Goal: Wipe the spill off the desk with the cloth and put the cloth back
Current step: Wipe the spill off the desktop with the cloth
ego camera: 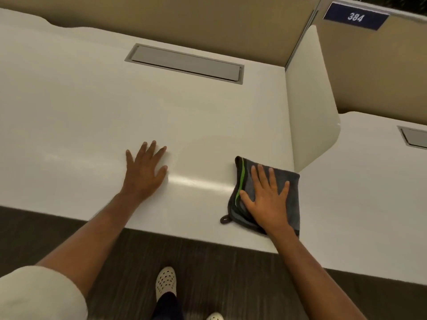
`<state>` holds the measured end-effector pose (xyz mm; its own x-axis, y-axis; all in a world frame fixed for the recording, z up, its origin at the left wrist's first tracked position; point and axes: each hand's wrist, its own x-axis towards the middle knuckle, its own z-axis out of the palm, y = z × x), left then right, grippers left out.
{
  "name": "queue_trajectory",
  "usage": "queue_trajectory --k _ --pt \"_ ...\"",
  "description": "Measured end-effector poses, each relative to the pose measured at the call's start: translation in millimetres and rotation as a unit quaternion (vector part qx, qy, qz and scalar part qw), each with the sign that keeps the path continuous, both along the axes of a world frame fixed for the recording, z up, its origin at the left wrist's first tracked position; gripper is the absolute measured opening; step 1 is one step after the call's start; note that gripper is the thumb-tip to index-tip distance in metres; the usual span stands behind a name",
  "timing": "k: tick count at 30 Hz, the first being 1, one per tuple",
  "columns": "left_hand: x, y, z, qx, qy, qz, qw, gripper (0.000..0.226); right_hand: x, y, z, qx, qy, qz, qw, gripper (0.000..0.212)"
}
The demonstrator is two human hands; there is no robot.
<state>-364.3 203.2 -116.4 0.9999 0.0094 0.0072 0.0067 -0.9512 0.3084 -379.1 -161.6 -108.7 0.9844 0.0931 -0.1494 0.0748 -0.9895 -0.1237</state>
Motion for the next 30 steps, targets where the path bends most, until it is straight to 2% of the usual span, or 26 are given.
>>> queue_trajectory --k 3,5,10,12,16,23,26,30 --pt "6.9 -44.9 7.7 -0.018 -0.019 -0.088 0.996 0.062 39.6 14.0 4.2 0.005 -0.003 -0.049 0.999 0.077" --pt "15.6 -67.5 8.7 -0.015 -0.015 -0.11 0.994 0.059 47.4 28.0 5.4 0.003 -0.001 -0.042 0.999 0.075" --pt "34.8 -75.2 2.2 0.078 0.033 -0.114 0.99 0.064 -3.3 24.1 0.7 0.007 -0.014 0.084 0.996 0.072" --pt "34.3 -70.8 -1.2 0.081 0.036 -0.116 0.989 0.073 -26.1 4.8 -3.1 0.017 -0.013 0.109 0.994 0.072" --pt "33.6 -70.0 -7.5 0.062 0.022 -0.111 0.992 0.074 -19.6 -25.4 -3.0 0.015 -0.015 0.09 0.996 0.071" --pt "33.1 -70.0 -8.8 0.045 0.011 -0.11 0.993 0.071 86.9 3.3 3.2 0.017 -0.012 -0.025 0.999 0.068" --pt "32.9 -69.9 -7.5 0.043 0.012 -0.108 0.993 0.07 101.9 22.9 4.8 0.016 0.001 -0.012 1.0 0.068" --pt "32.7 -68.7 -5.0 0.041 0.015 -0.11 0.993 0.068 58.8 23.7 3.1 0.022 -0.029 0.077 0.996 0.068"
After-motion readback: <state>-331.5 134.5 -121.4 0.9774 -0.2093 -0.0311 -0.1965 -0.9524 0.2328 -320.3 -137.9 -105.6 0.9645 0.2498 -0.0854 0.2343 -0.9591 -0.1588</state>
